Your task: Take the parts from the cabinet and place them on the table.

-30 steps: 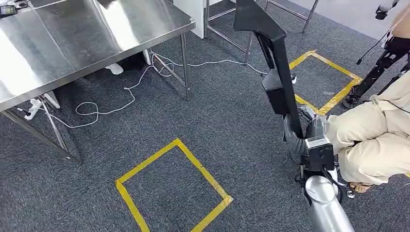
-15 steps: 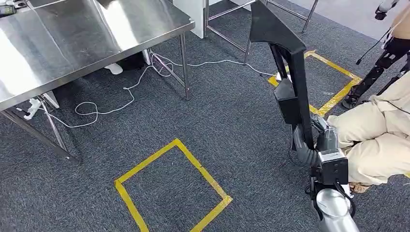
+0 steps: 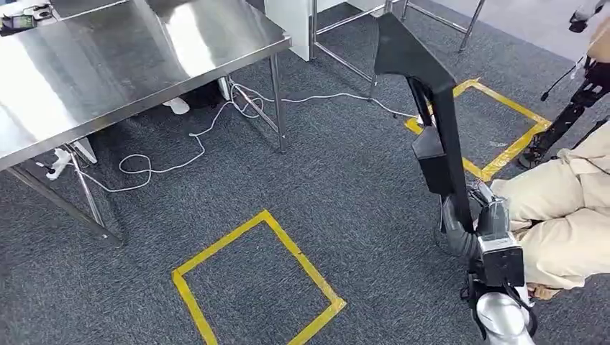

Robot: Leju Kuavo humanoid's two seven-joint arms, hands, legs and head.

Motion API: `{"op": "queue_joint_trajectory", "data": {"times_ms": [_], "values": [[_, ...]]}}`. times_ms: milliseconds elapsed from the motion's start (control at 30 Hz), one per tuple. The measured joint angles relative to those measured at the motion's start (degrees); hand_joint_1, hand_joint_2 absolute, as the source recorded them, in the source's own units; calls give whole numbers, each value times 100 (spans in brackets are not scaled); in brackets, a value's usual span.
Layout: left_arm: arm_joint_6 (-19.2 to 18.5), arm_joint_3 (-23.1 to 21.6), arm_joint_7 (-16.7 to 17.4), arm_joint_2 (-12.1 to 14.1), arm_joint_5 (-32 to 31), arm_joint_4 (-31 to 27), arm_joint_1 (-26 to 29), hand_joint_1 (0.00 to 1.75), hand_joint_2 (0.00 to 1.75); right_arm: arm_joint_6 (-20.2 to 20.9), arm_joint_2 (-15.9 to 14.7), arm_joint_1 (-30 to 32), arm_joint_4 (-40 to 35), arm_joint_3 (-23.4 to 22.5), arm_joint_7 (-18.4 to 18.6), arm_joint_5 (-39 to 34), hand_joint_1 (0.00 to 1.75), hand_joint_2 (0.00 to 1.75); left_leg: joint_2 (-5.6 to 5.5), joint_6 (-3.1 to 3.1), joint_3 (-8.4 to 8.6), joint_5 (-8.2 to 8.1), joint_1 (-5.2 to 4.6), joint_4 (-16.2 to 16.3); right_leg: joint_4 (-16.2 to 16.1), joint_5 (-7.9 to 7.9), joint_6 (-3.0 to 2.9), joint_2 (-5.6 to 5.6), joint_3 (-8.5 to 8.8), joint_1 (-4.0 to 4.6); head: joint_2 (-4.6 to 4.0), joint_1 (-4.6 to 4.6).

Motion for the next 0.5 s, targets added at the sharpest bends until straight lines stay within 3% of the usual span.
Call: {"op": "queue_joint_trajectory", "data": {"times_ms": [33,67,100,167,200,233,267,300,333,367,400,433,500], "values": [[0,0,15,-4,0,0,2,0,175,-2,9,-7,-7,0,0,20,175,175,8,-31,1,-27,43,34,-9,2,-66,4,20,-25,-2,-2],[0,0,15,-6,0,0,0,0,175,-4,13,-4,-22,-4,7,24,175,175,43,-48,-26,-107,51,148,-12,-10,-89,4,43,-16,-2,0],[0,0,15,-7,0,0,-6,0,175,-7,17,-10,-33,-7,7,24,175,175,83,-55,-164,-271,46,443,-12,-28,-118,2,62,1,0,-7],[0,0,19,-7,0,0,-5,0,175,-9,35,-19,-35,-4,7,33,175,175,102,-63,-665,-655,45,1364,-10,-63,-171,-3,87,56,0,-2],[0,2,22,-7,0,0,3,0,175,-7,39,-16,-35,-4,9,37,175,175,103,-50,-898,-740,43,1729,-9,-82,-191,-4,97,82,0,-4],[0,2,26,-7,0,0,11,0,175,-6,46,-17,-33,-4,13,41,175,175,102,-16,-1033,-678,34,1861,-9,-99,-214,-3,117,114,-2,0],[0,0,28,-11,0,0,16,0,175,-7,55,-21,-33,-4,24,44,175,175,103,36,-1010,-481,9,1692,-9,-121,-242,0,148,145,0,-2],[0,2,28,-11,0,0,15,0,175,-7,63,-26,-33,-7,31,46,175,175,101,114,-865,-194,-20,1300,-11,-146,-275,2,191,182,-2,-4],[0,0,28,-11,0,0,9,0,175,0,70,-33,-33,-7,37,50,175,175,103,221,-646,120,-72,777,-14,-177,-280,3,244,217,-2,-2],[0,2,28,-9,0,0,4,0,175,4,72,-35,-33,-9,37,57,175,175,104,362,-462,323,-147,324,-23,-207,-287,2,284,230,0,0],[0,2,28,29,0,0,-6,0,175,11,79,-28,-28,-11,37,59,175,175,165,480,-404,220,-149,302,-57,-216,-285,-11,227,205,-2,31],[-2,0,26,-9,0,2,-7,0,175,26,72,-65,-31,-15,39,59,175,175,167,487,-376,220,-192,195,-64,-229,-251,-2,290,224,0,60],[-2,2,28,17,2,0,8,0,175,52,83,-56,-31,-28,44,50,175,175,133,498,-363,209,-255,166,-116,-229,-206,-23,293,165,0,15]]}}
